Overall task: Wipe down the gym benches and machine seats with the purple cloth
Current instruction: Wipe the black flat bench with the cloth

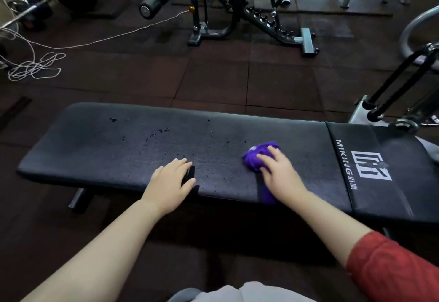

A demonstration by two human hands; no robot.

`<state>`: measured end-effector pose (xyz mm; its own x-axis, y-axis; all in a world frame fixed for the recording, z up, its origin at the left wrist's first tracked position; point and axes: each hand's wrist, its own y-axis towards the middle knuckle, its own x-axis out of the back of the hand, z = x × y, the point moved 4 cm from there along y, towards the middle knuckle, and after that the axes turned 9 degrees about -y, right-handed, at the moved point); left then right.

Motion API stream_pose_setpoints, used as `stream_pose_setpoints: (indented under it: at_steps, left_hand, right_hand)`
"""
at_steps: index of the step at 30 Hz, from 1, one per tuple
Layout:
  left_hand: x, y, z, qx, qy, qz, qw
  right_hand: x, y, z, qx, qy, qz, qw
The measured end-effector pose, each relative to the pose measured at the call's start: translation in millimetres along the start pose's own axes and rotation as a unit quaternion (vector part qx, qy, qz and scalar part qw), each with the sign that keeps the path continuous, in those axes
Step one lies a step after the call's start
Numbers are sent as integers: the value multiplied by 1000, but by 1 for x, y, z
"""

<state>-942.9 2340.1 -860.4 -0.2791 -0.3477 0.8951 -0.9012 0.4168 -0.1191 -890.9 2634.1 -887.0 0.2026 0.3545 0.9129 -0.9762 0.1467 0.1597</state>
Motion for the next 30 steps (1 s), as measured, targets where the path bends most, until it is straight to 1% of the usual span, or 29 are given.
stream_pose_setpoints:
  at_steps: [3,4,5,7,9,12,14,16,18,20,22,23,24,25,26,28,30]
  left_hand:
    - [-1,-2,5,5,9,12,1000]
    - [-2,-4,6,7,13,15,1000]
    - [-2,-5,8,9,15,16,1000]
    - [-3,-7,12,10,18,12,1000]
    - [-1,-9,17,10,27,-9,1000]
    - [6,-11,26,21,39,-36,998]
    - [7,-12,33,25,48,-33,998]
    - [6,-13,36,26,41,-25,998]
    - [5,-12,35,34,26,-20,999]
    - [5,-10,34,45,17,-16,999]
    - [6,-8,33,52,14,-18,998]
    - [6,-7,33,54,13,-20,998]
    - [7,-7,33,54,11,-23,998]
    - [7,-6,34,53,7,-24,998]
    - [8,-6,34,50,2,-24,998]
    - [11,-8,36,43,-13,-36,998]
    - [16,-10,43,47,-12,-61,997]
  right_hand:
    - [5,45,-21,-135,-19,-24,990]
    - [2,57,-17,-154,-27,-25,987]
    - [-3,67,-7,-152,-33,-20,988]
    - [-14,78,25,-95,-32,-3,995]
    - [-26,70,62,-10,-26,25,999]
    - [-36,28,98,128,0,69,989]
    - [-35,-8,100,205,5,109,973]
    - [-25,-23,81,249,-17,126,960]
    - [-15,-9,54,224,-25,103,969]
    - [-10,24,31,137,-20,48,989]
    - [-11,54,27,17,-22,24,999]
    - [-15,64,34,-23,-26,23,999]
    - [-20,70,46,-34,-31,20,999]
    - [-26,72,62,-21,-35,22,999]
    - [-31,70,80,11,-35,30,999]
    - [-43,51,113,103,-31,51,993]
    - [-48,22,130,179,-19,69,981]
